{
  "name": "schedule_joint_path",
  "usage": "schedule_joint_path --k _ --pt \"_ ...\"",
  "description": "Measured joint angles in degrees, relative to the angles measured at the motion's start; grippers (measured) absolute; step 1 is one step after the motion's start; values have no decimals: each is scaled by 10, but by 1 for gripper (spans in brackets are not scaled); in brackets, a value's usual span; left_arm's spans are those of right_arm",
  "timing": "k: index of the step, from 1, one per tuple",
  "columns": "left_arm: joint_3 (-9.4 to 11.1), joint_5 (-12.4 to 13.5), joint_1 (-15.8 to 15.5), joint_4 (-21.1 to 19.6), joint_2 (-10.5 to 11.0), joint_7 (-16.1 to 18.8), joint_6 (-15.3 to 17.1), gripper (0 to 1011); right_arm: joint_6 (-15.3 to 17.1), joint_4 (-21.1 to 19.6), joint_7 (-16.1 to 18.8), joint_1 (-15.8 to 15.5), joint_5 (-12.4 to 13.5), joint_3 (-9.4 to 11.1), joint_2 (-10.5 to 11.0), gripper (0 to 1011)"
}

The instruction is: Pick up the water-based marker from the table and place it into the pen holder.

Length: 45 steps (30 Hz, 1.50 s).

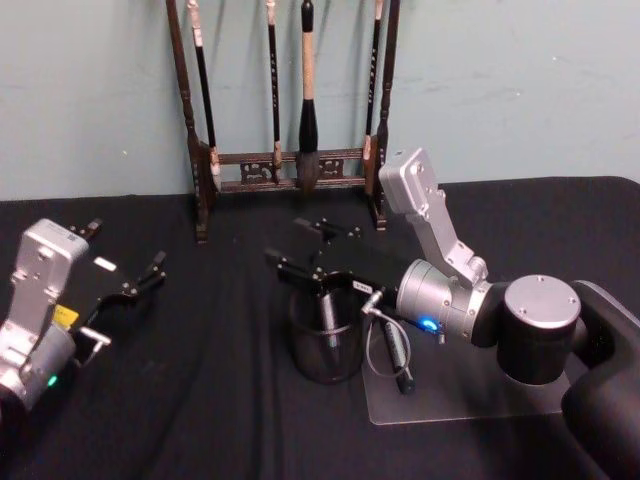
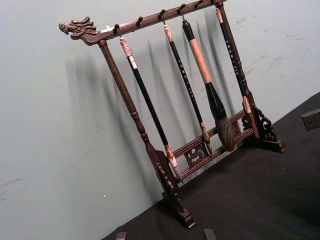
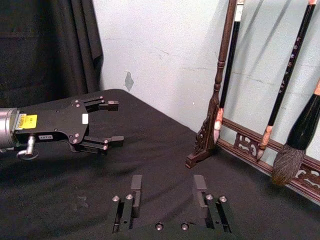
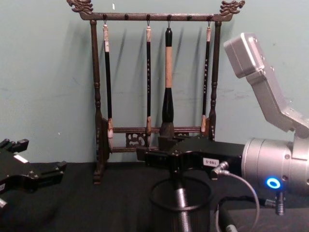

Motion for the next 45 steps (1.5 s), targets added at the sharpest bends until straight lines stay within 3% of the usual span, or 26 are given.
schedule_joint_path --k 2,14,24,33,45 --pt "0 0 0 0 0 0 0 1001 0 0 0 0 0 0 0 703" --pt "0 0 0 0 0 0 0 1001 0 0 1 0 1 0 0 1002" --pt "0 0 0 0 0 0 0 1001 0 -1 1 0 1 0 0 1003" --pt "0 0 0 0 0 0 0 1001 5 -22 -10 -9 7 14 10 1002" --pt "0 0 0 0 0 0 0 1001 17 -74 -50 -33 11 56 38 1002"
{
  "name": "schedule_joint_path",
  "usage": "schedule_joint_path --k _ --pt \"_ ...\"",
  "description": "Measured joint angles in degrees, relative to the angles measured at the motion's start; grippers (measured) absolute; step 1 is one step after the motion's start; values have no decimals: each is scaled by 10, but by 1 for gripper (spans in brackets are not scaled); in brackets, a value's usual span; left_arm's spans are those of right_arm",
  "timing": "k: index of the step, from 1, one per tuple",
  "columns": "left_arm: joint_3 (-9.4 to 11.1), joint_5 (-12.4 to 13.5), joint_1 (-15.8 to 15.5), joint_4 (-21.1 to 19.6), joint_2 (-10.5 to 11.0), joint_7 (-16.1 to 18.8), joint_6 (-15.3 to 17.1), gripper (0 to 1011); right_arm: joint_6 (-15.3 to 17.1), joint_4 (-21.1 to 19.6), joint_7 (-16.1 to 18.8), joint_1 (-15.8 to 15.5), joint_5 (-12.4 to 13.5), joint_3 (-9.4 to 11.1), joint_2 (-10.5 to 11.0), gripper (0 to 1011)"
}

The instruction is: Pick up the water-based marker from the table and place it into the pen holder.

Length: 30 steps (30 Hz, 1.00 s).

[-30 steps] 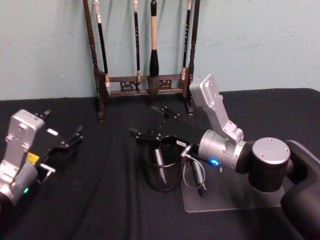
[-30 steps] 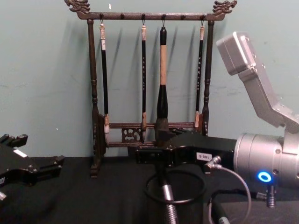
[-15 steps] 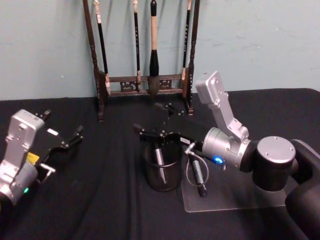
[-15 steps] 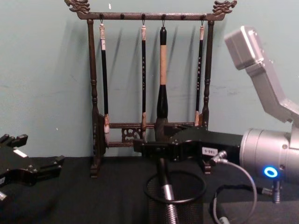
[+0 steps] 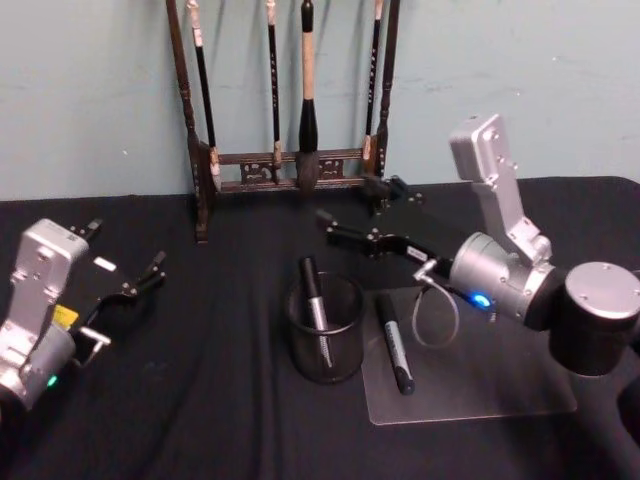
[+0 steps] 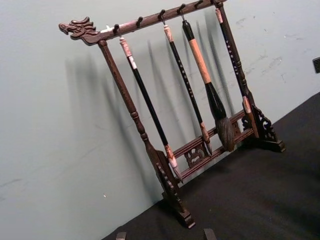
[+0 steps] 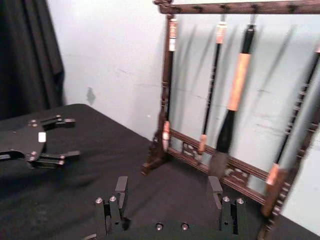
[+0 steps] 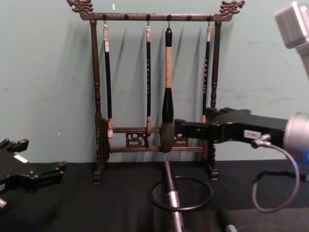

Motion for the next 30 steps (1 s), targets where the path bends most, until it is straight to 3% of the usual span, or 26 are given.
schedule_joint_path --k 13,18,30 --pt "0 0 0 0 0 0 0 1001 35 -26 -30 -36 -3 36 29 1002" --pt "0 0 0 0 0 0 0 1001 46 -26 -36 -43 -7 39 31 1002" --pt "0 0 0 0 0 0 0 1001 137 -18 -62 -46 -48 30 29 1002"
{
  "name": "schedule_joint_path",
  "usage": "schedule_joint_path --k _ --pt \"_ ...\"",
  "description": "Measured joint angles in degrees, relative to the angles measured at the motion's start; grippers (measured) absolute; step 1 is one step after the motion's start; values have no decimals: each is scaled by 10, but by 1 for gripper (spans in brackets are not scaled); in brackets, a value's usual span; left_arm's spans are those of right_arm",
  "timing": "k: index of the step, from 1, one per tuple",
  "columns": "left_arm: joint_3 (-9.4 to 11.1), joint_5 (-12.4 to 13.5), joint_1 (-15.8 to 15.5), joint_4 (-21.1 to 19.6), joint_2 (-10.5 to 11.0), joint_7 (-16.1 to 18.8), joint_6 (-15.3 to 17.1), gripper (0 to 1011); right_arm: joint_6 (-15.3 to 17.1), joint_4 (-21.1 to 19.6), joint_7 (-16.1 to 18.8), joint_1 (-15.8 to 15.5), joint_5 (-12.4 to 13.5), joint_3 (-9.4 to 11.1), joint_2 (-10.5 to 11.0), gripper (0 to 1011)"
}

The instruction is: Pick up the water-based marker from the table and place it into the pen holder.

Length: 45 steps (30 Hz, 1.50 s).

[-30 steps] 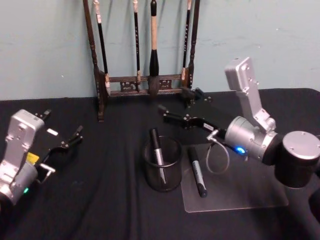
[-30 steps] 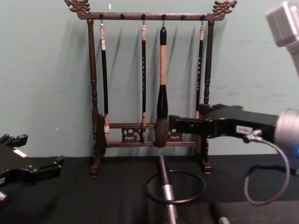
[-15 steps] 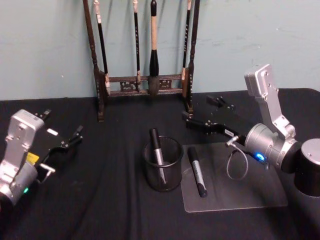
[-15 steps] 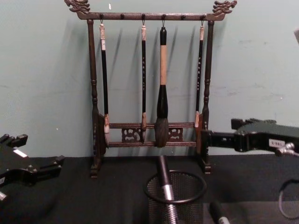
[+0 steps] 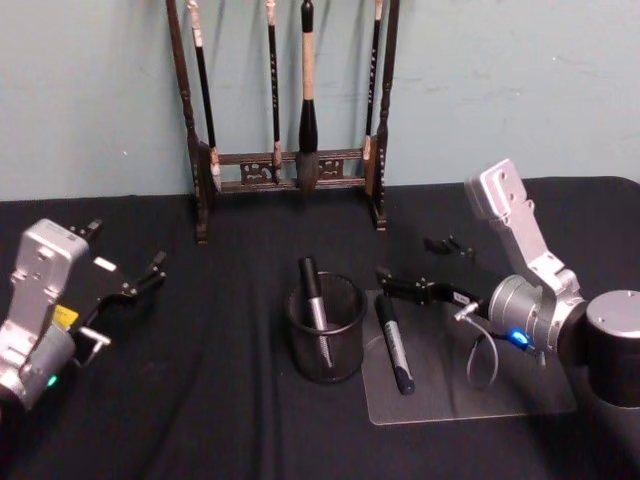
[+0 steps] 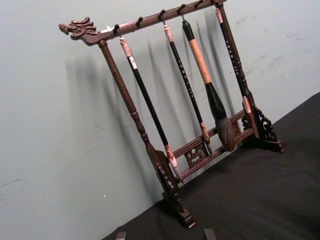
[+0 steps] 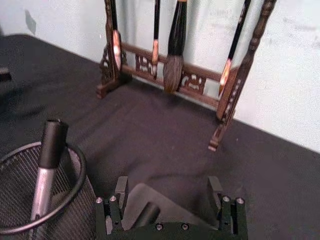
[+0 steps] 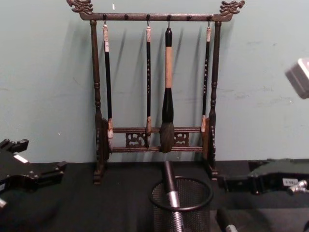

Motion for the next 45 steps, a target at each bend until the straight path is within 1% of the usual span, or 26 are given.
schedule_joint_path --k 7,9,21,34,45 --pt "0 0 0 0 0 0 0 1001 19 6 4 1 -9 -4 -4 1002" --pt "0 0 0 0 0 0 0 1001 29 9 8 1 -16 -7 -6 1003" --pt "0 0 0 0 0 0 0 1001 52 18 12 -2 -36 -13 -17 1003" --pt "0 0 0 0 0 0 0 1001 65 32 17 -3 -50 -12 -30 1003" --pt "0 0 0 0 0 0 0 1001 70 38 22 -3 -57 -9 -35 1002"
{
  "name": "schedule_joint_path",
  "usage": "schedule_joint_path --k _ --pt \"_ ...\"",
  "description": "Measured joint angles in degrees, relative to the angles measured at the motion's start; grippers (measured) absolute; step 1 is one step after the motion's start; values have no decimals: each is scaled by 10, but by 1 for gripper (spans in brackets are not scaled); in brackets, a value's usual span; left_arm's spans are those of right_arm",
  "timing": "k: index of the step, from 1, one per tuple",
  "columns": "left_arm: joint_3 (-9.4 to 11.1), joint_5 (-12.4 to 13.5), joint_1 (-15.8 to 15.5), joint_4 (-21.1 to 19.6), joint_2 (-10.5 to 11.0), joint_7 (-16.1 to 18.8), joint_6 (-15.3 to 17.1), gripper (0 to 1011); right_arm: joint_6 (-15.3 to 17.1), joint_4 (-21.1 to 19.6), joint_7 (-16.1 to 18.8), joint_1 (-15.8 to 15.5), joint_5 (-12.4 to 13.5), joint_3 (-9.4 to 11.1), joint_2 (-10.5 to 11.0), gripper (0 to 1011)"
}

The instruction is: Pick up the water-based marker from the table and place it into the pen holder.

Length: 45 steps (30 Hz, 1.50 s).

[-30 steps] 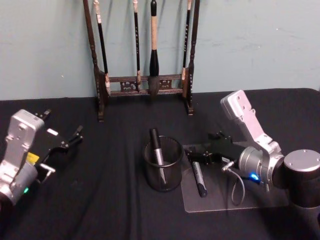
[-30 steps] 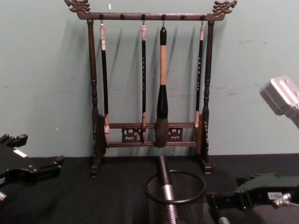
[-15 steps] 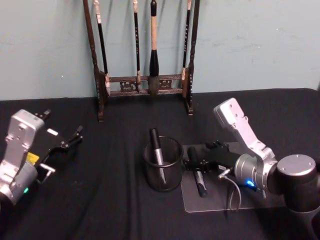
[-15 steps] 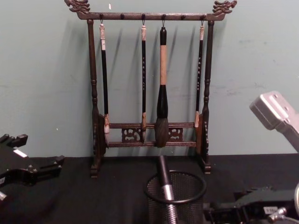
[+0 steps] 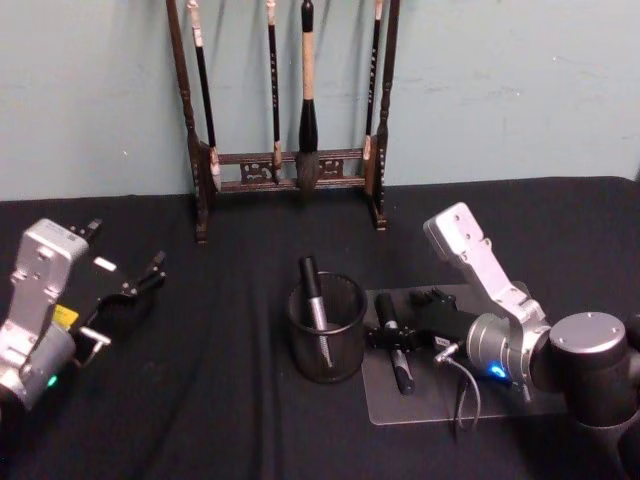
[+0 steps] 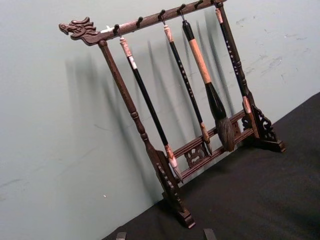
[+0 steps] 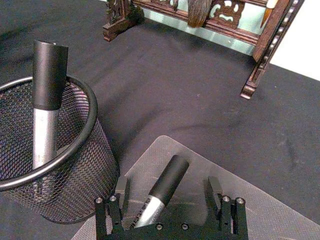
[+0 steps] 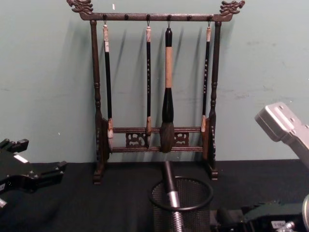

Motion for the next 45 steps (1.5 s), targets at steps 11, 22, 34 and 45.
schedule_joint_path --k 11,22,34,45 --pt "0 0 0 0 0 0 0 1001 2 3 4 -1 -4 2 -3 1002" --pt "0 0 0 0 0 0 0 1001 4 4 5 -4 -8 3 -5 1002" --pt "0 0 0 0 0 0 0 1001 5 3 5 -4 -8 3 -5 1003" --pt "0 0 0 0 0 0 0 1001 4 3 5 -4 -8 3 -5 704"
